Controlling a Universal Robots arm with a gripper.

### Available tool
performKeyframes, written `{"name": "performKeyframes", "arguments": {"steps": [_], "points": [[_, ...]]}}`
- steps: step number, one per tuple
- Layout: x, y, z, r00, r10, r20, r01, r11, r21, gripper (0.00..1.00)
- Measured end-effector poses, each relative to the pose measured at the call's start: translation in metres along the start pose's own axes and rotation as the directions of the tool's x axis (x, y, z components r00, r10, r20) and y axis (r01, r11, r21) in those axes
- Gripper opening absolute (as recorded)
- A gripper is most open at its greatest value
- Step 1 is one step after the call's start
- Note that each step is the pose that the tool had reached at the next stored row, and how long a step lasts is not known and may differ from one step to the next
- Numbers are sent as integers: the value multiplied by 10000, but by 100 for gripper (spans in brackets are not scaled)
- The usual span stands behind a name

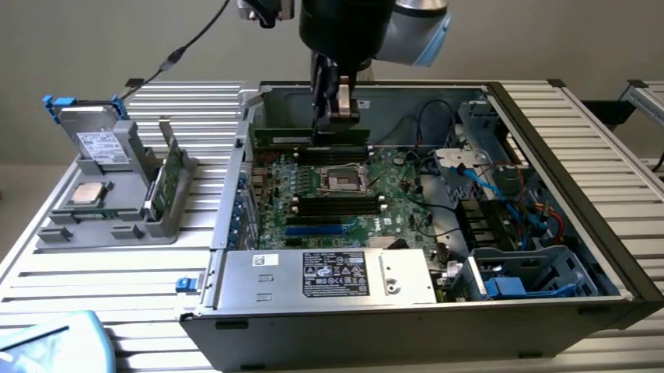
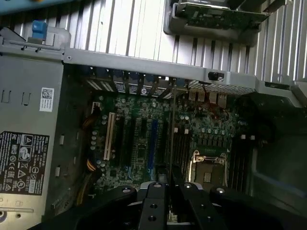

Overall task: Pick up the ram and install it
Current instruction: 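Pick up the ram and move it above insertion slot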

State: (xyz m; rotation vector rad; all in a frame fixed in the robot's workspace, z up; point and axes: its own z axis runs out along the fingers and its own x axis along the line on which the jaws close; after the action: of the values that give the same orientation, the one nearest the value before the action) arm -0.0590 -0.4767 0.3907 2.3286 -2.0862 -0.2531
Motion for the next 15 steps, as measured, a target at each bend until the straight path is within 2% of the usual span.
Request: {"name": "performKeyframes", "arguments": {"steps": [7,15], "points": [[16,-316,88,10000,3,0,-3,10000,-1,14],[10,-454,222,9999,141,20,-141,9999,1,14]]}}
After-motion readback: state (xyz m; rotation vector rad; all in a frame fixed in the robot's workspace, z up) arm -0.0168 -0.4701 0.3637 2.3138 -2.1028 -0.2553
